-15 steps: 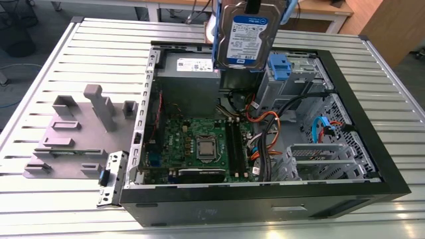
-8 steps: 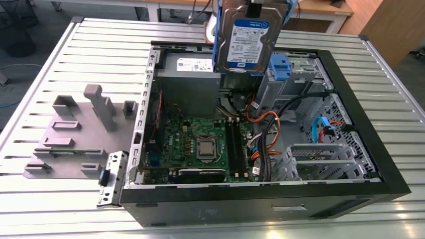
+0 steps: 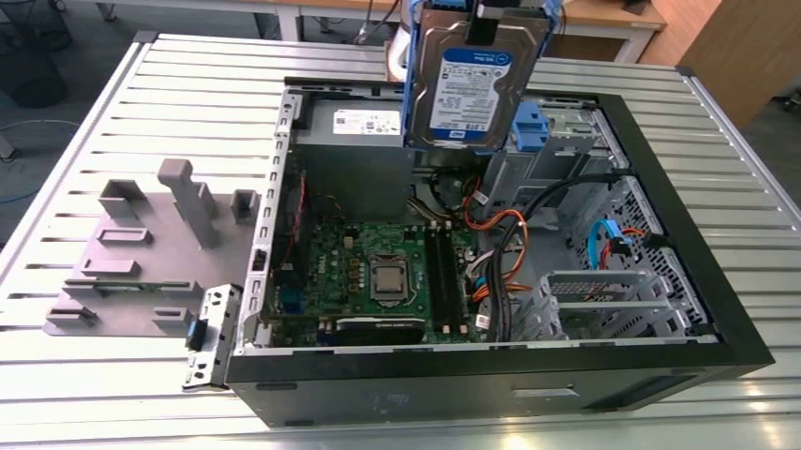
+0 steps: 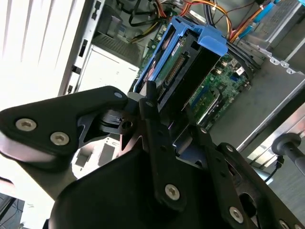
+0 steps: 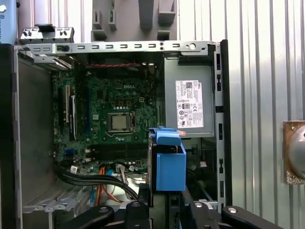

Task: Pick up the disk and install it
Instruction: 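Pick up the disk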

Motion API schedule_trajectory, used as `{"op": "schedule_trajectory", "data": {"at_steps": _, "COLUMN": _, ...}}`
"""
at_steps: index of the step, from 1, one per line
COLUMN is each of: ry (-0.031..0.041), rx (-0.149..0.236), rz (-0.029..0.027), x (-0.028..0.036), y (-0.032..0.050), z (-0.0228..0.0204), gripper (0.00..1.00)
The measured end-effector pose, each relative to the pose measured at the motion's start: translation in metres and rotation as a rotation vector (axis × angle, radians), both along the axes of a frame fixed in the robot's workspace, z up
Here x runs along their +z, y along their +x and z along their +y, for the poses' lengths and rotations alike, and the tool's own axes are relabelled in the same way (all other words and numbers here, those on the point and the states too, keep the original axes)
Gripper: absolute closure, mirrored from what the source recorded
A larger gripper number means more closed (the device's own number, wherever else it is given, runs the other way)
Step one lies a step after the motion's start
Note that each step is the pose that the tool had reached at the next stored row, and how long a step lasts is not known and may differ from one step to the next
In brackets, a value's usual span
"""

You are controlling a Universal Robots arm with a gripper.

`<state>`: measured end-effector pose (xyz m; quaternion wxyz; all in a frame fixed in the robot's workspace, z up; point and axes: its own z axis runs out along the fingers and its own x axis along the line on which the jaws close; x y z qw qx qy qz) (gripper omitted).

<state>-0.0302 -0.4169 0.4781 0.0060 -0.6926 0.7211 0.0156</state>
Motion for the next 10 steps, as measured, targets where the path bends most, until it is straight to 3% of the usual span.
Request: {"op": "schedule_trajectory", "data": {"at_steps": 10, "ry": 0.0, "rx": 0.0, "rz": 0.0, "x": 0.0, "y": 0.0, "z": -0.0309, "gripper": 0.65}}
